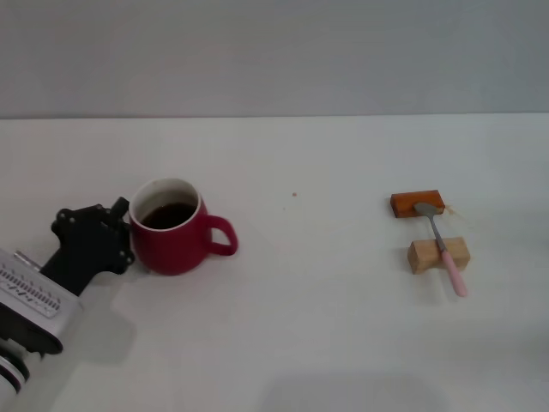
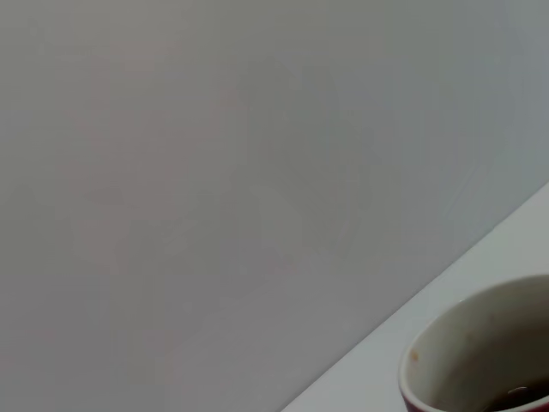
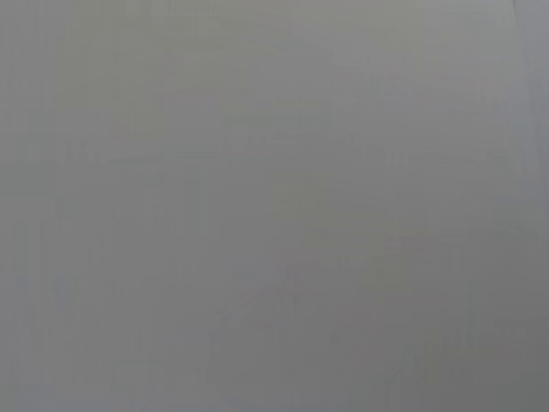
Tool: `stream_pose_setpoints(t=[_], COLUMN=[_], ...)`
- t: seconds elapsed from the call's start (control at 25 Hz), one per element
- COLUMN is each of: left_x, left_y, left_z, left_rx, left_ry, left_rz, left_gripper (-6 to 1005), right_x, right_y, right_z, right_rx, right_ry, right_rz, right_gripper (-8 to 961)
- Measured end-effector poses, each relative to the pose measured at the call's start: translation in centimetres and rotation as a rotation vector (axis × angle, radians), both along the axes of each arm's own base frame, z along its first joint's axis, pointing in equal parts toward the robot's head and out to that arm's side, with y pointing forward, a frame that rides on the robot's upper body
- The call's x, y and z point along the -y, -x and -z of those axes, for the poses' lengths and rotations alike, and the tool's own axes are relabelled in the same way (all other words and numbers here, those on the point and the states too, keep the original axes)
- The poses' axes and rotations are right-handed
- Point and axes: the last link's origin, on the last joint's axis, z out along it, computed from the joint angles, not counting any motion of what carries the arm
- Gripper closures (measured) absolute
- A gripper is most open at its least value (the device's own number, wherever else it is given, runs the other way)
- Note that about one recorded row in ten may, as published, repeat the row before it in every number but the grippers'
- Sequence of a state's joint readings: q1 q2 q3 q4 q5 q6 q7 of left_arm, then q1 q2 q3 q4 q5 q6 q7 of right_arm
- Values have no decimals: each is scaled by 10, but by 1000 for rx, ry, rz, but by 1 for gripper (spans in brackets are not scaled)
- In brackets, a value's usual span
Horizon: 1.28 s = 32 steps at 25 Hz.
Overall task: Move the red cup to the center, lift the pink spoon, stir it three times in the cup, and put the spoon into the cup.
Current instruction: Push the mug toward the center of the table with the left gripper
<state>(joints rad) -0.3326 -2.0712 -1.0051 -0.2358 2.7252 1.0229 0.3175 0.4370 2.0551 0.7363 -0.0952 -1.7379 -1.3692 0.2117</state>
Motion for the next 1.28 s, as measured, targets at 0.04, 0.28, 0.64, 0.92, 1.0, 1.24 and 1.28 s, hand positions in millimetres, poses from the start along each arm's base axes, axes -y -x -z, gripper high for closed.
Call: stream_pose_setpoints(t=[0.04,0.28,0.64,0.92,1.0,1.24,1.28], left_x=[2,6,9,12,13,15,15], left_y=[-5,-16,-25,-33,-35,-36,-36], left_z=[5,15,24,30,32,34,34], left_rx=[3,5,14,32,32,31,31], left_ry=[19,57,96,114,126,137,135], left_rz=[23,68,105,127,137,144,144], left_gripper=[992,991,990,989,988,987,987], right_x=[0,0,-3,-4,-4,-3,-3], right_y=[0,0,2,3,3,3,3], right_z=[0,0,1,1,1,2,2], right_rx=[0,0,-3,-3,-3,-4,-4], right_ry=[0,2,3,3,3,3,3], right_rz=[0,0,-6,-8,-8,-7,-7], right_gripper=[174,174,174,174,174,173,173])
